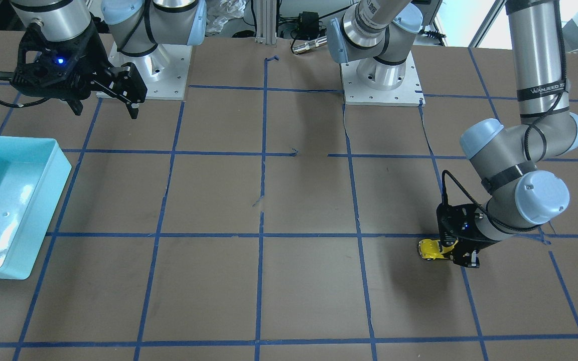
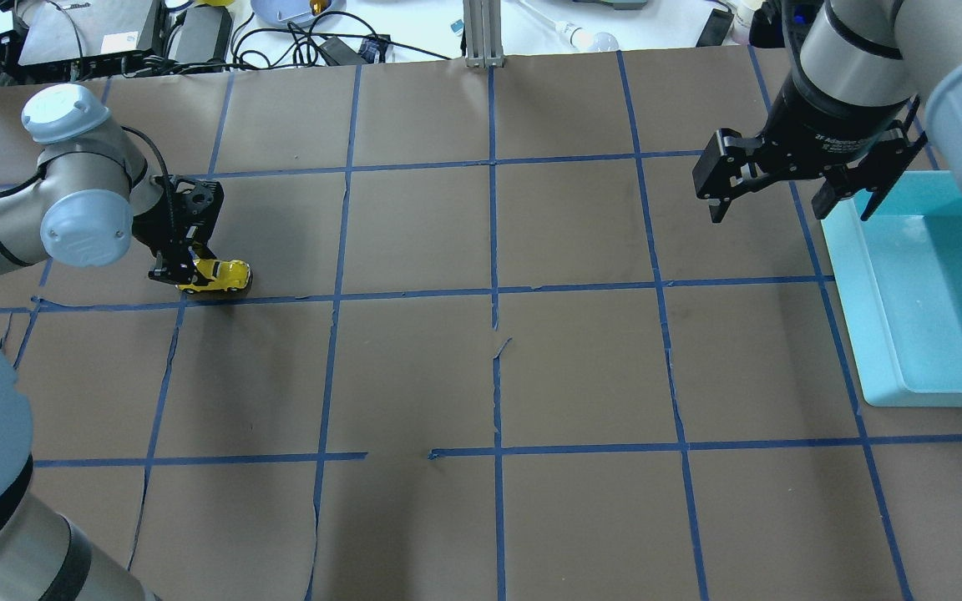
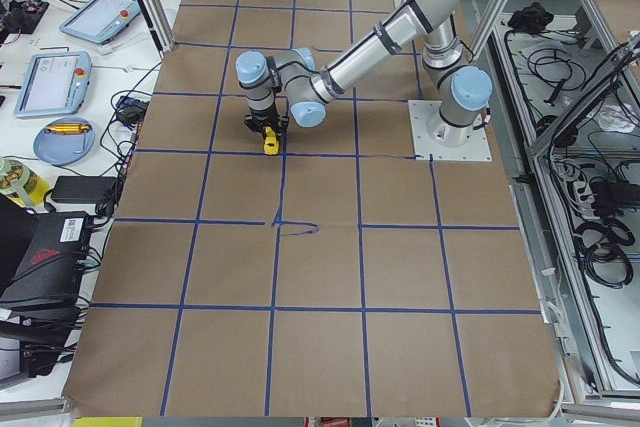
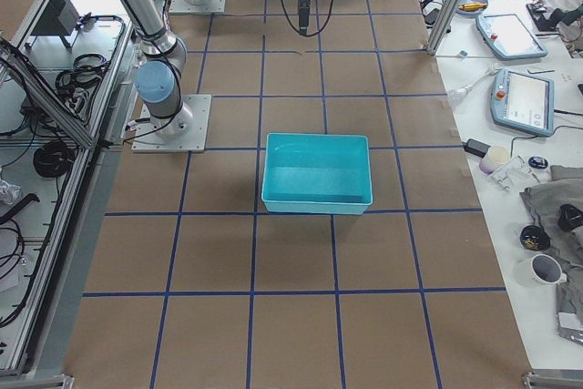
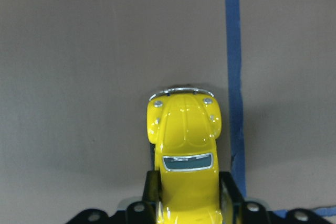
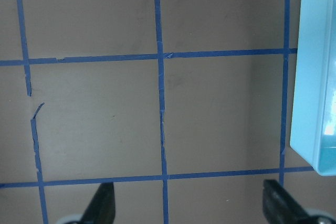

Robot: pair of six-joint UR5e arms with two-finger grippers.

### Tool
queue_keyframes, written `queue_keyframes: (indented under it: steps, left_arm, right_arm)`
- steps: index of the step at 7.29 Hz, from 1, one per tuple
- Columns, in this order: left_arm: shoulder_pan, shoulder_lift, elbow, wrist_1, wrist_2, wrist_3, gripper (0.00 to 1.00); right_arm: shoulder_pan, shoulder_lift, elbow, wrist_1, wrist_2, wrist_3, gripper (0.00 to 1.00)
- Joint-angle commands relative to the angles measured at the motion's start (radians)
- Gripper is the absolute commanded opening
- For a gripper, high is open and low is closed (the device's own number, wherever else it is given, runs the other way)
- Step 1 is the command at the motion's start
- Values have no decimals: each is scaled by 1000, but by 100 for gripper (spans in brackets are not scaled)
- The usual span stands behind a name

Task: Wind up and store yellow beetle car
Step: 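Grip the yellow car with the left gripper and pull it backward, winding it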

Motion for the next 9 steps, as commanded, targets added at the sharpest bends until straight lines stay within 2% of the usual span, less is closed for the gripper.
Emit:
queue_keyframes:
  steps: [1,4,9]
  left_arm:
    - [16,-3,2,0,0,23,0]
    - [17,-5,-3,29,46,41,0]
    - [17,-6,-4,29,46,49,0]
  right_arm:
    - [0,2,0,0,-2,-1,100]
    - [0,2,2,2,-3,-3,100]
    - [0,4,3,0,-5,-1,100]
